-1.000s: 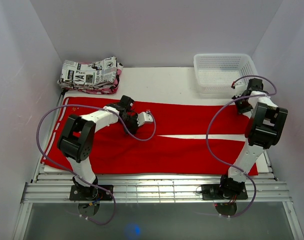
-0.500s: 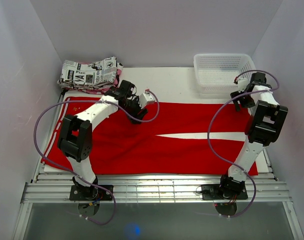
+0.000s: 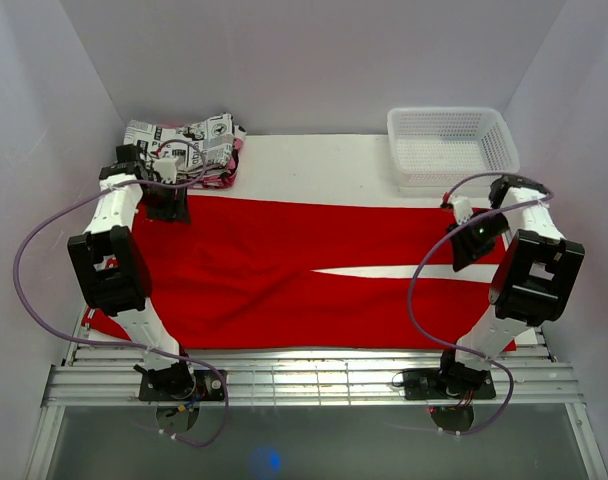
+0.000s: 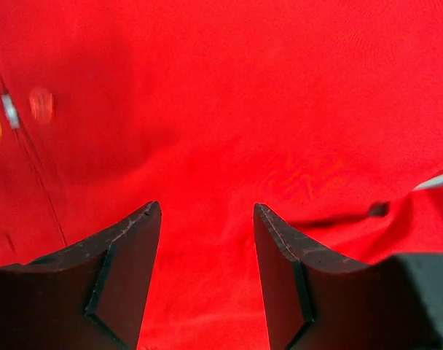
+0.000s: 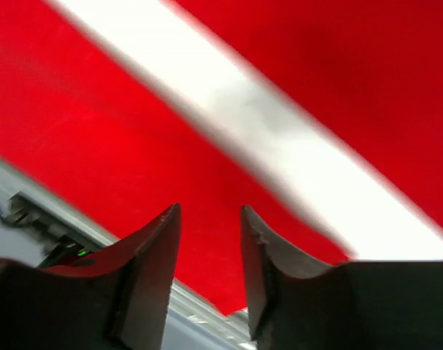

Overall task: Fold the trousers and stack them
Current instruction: Flatten the trousers out

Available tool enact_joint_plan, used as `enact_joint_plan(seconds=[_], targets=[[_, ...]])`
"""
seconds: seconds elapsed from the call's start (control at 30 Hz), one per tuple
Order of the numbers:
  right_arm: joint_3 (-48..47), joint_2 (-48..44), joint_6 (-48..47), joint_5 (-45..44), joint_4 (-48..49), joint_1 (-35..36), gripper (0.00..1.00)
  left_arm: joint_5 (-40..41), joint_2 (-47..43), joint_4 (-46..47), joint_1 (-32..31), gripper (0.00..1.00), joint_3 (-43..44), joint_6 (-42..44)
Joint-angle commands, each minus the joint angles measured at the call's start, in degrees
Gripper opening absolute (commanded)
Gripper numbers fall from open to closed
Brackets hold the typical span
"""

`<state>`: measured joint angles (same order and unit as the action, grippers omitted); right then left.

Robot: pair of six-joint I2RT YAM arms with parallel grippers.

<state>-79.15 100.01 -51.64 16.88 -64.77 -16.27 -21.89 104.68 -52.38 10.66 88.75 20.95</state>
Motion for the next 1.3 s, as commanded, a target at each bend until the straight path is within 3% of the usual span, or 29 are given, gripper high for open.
enact_joint_plan(seconds=[0.0,0.17,0.43,0.63,0.77,0.9,1.07,1.27], targets=[[9.26,-1.83,-1.63,-0.43,-1.51,2.47,0.43,-0.26,-1.15,-3.87,1.38,0.64,-3.66,1.46],[15.61,0.27,2.94,-7.12,9.39,3.44,0.37,1.32,-0.54,-3.52,4.46,0.61,-8.15,3.04],[12.54,7.92,5.15,-19.51,22.04,2.91,0.33,6.06,0.61,0.25,9.55,0.57,-14.91,0.33],[8.41,11.7,4.26,-22.16,23.47,1.24,0.32,7.74,-1.5,3.34,10.35,0.56,-19.75,-3.28],[5.43,10.56,2.25,-17.52,17.96,1.16,0.36,7.57,-1.85,2.28,10.35,0.55,-21.07,-2.07],[-1.42,5.39,0.4,-6.81,12.05,1.24,0.4,0.9,-3.52,-1.14,10.35,0.54,-16.78,4.42],[-12.5,6.68,5.22,1.74,14.22,1.85,0.4,-5.44,2.69,-5.27,8.51,0.55,-1.06,7.0],[-16.65,13.89,14.45,-1.4,26.17,6.95,0.34,-4.57,8.95,-3.52,4.55,0.54,7.22,4.19]])
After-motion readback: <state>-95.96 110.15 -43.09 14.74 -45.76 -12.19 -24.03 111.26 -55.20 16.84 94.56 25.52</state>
